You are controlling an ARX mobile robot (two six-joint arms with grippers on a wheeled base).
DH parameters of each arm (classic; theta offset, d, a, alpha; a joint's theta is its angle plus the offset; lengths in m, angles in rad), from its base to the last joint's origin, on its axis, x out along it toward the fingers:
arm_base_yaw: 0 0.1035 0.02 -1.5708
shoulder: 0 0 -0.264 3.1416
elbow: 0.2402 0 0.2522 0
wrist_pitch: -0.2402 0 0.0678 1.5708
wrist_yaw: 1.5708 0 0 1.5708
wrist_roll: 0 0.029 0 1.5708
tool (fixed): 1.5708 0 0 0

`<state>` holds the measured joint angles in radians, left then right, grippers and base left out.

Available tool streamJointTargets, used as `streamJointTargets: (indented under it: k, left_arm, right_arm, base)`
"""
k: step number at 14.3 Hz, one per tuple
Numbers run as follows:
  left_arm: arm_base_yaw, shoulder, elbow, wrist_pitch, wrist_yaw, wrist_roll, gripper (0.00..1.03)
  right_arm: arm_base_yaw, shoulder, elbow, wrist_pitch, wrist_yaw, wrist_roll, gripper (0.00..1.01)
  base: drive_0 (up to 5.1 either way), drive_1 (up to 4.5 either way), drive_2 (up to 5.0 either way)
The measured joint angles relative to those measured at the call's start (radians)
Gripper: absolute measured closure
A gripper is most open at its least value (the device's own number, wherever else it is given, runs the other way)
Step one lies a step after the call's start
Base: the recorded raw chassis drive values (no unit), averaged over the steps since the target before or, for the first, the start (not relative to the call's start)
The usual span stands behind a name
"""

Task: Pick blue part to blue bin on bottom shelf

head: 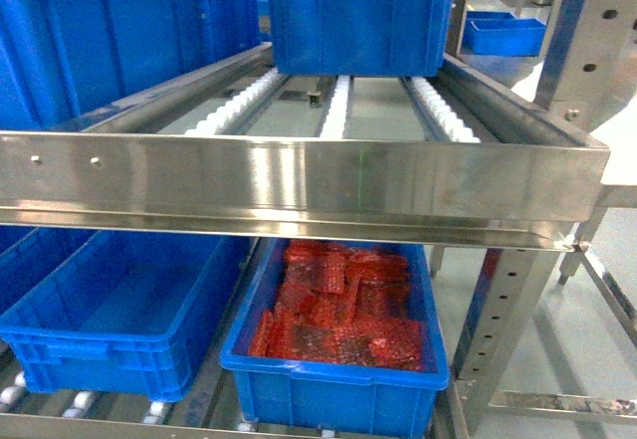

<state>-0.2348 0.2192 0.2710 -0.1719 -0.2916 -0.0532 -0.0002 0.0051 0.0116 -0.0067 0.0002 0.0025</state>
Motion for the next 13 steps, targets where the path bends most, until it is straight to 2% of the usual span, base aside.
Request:
streamJointTargets:
  k: [12,13]
  left_arm:
    - [0.001,0.002,0.0,0.0,0.0,0.0,0.6]
    - [0.001,-0.001,0.0,0.002,-0.004,0.0,0.6]
  right_arm:
    - [0.0,0.0,0.0,0.001,0.0,0.0,0.03]
    - [0.0,0.0,0.0,0.004,-0.003,0.0,0.03]
  base:
    - [-5.0,2.43,2.2]
    - [0.0,0.0,0.0]
